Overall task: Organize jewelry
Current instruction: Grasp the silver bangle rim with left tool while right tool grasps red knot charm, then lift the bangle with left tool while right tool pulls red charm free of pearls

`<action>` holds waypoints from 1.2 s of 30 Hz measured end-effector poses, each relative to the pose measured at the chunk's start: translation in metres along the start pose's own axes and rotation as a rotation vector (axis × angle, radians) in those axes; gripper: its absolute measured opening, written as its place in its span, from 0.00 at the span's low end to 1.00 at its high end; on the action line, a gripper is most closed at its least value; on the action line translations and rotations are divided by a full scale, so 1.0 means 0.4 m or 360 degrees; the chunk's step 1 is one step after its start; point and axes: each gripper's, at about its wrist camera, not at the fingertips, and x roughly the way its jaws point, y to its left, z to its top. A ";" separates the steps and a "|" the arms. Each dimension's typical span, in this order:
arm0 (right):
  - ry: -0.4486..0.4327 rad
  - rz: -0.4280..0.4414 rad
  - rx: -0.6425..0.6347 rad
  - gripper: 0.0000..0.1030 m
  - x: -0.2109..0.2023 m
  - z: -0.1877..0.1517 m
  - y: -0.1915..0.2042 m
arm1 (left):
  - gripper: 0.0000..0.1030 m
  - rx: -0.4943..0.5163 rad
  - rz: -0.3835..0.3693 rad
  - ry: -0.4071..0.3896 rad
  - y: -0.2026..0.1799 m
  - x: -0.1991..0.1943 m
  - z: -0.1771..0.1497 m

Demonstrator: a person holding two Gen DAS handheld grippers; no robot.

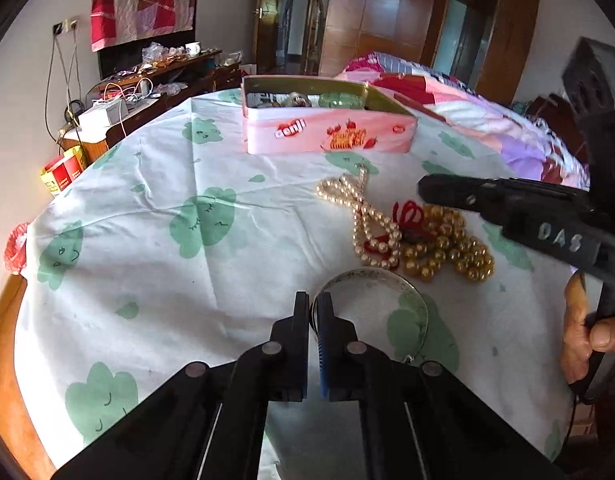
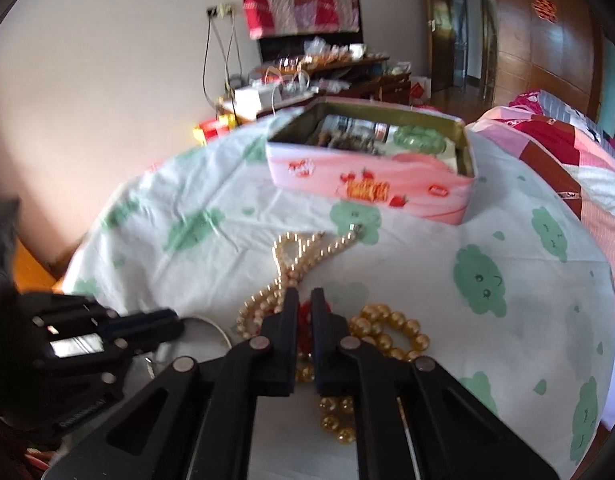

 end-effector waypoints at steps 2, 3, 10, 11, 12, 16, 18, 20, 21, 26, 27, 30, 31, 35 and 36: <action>-0.0069 0.0009 0.0038 0.09 -0.022 0.009 -0.008 | 0.02 -0.0021 -0.0006 -0.0035 0.004 -0.008 0.007; -0.0094 0.0007 0.0044 0.09 -0.031 0.014 -0.009 | 0.02 -0.0028 -0.0011 -0.0048 0.007 -0.013 0.009; -0.0028 0.0073 0.0072 0.11 -0.002 0.021 -0.014 | 0.02 -0.0110 -0.0034 -0.0184 0.034 -0.058 0.031; -0.0006 0.0056 0.0062 0.11 0.009 0.019 -0.011 | 0.02 -0.0119 -0.0034 -0.0196 0.038 -0.062 0.034; 0.0012 0.0047 0.0054 0.13 0.016 0.014 -0.011 | 0.02 -0.0127 -0.0034 -0.0208 0.042 -0.066 0.037; 0.0105 0.0016 0.0057 0.35 0.059 0.009 -0.015 | 0.02 -0.0141 -0.0026 -0.0224 0.049 -0.072 0.044; 0.0111 0.0048 0.0077 0.36 0.060 0.006 -0.023 | 0.02 -0.0146 -0.0025 -0.0219 0.053 -0.070 0.044; 0.0105 0.0049 0.0071 0.36 0.057 0.006 -0.023 | 0.03 -0.0150 -0.0027 -0.0214 0.055 -0.068 0.043; 0.0120 0.0032 0.0052 0.36 0.061 0.005 -0.019 | 0.03 -0.0152 -0.0028 -0.0213 0.055 -0.068 0.043; 0.0216 -0.0016 -0.0051 0.16 0.083 -0.001 0.006 | 0.03 -0.0150 -0.0028 -0.0215 0.056 -0.069 0.042; 0.0206 -0.0018 -0.0067 0.12 0.080 -0.001 0.011 | 0.03 -0.0152 -0.0027 -0.0215 0.058 -0.070 0.041; 0.0111 -0.0048 -0.0088 0.09 0.048 0.002 0.019 | 0.03 -0.0166 -0.0028 -0.0212 0.064 -0.069 0.039; 0.0059 -0.0051 -0.0080 0.09 0.032 0.005 0.018 | 0.03 -0.0170 -0.0029 -0.0212 0.065 -0.069 0.039; -0.0094 -0.0023 0.0013 0.09 -0.019 0.023 -0.003 | 0.03 -0.0183 -0.0031 -0.0214 0.069 -0.070 0.041; -0.0109 -0.0006 0.0030 0.09 -0.024 0.029 -0.008 | 0.03 -0.0186 -0.0031 -0.0215 0.070 -0.070 0.041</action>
